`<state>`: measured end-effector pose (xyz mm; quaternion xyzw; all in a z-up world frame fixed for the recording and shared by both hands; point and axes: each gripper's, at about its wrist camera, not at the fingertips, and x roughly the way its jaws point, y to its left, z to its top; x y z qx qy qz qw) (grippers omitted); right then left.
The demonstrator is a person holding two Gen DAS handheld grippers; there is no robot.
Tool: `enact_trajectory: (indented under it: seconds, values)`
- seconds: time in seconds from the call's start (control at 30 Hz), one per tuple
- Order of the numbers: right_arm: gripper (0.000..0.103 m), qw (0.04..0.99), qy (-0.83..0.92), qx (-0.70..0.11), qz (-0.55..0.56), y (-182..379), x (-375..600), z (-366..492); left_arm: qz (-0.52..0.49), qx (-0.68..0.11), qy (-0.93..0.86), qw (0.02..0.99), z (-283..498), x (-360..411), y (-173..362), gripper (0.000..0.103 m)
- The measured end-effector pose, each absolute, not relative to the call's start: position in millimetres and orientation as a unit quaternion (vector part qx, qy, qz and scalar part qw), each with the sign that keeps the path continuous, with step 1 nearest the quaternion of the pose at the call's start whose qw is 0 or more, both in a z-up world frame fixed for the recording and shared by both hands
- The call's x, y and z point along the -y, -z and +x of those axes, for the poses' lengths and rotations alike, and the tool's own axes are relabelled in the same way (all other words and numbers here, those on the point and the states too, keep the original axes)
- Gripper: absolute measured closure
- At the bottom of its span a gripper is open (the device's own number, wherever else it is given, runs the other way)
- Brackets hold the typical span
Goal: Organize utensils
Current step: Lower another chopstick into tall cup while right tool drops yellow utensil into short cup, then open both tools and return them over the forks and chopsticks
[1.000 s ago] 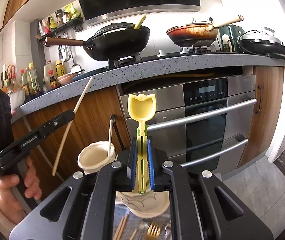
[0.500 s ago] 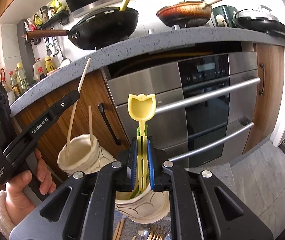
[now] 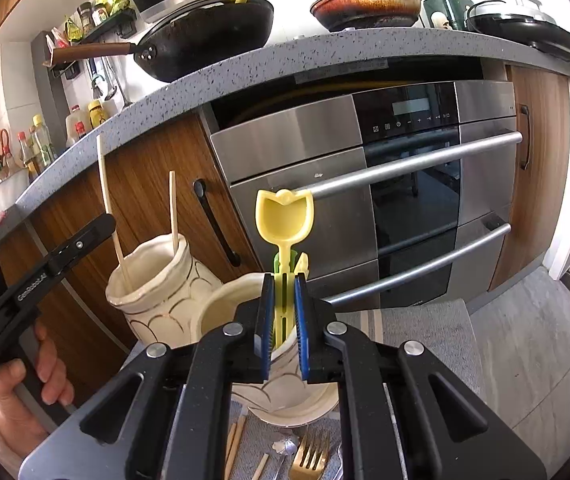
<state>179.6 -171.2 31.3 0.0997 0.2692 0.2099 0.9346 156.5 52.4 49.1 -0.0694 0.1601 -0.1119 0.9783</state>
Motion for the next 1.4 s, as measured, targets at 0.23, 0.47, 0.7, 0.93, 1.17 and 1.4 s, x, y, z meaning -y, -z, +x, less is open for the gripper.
enact_trajectory:
  seconds: [0.23, 0.47, 0.7, 0.93, 1.17, 1.4]
  values:
    - [0.093, 0.933, -0.202, -0.281, 0.097, -28.8, 169.3, 181.2, -0.042, -0.178, 0.105, 0.977, 148.7, -48.7, -46.1, 0.098]
    - [0.093, 0.934, -0.195, -0.286, 0.091, -28.8, 168.2, 181.0, -0.041, -0.190, 0.102, 0.976, 144.9, -52.2, -45.8, 0.096]
    - [0.081, 0.935, -0.189, -0.285, 0.093, -32.3, 170.8, 178.9, -0.045, -0.190, 0.100, 0.976, 136.7, -57.8, -50.1, 0.095]
    - [0.065, 0.941, -0.177, -0.274, 0.090, -39.4, 179.0, 167.9, -0.041, -0.192, 0.098, 0.975, 123.9, -58.5, -55.7, 0.076]
    - [0.020, 0.949, -0.163, -0.255, 0.088, -48.7, 195.2, 144.4, -0.035, -0.194, 0.090, 0.976, 100.9, -57.8, -57.5, 0.033]
    - [0.005, 0.957, -0.138, -0.243, 0.076, -49.9, 211.1, 117.1, -0.038, -0.198, 0.068, 0.977, 75.6, -56.3, -55.9, 0.007]
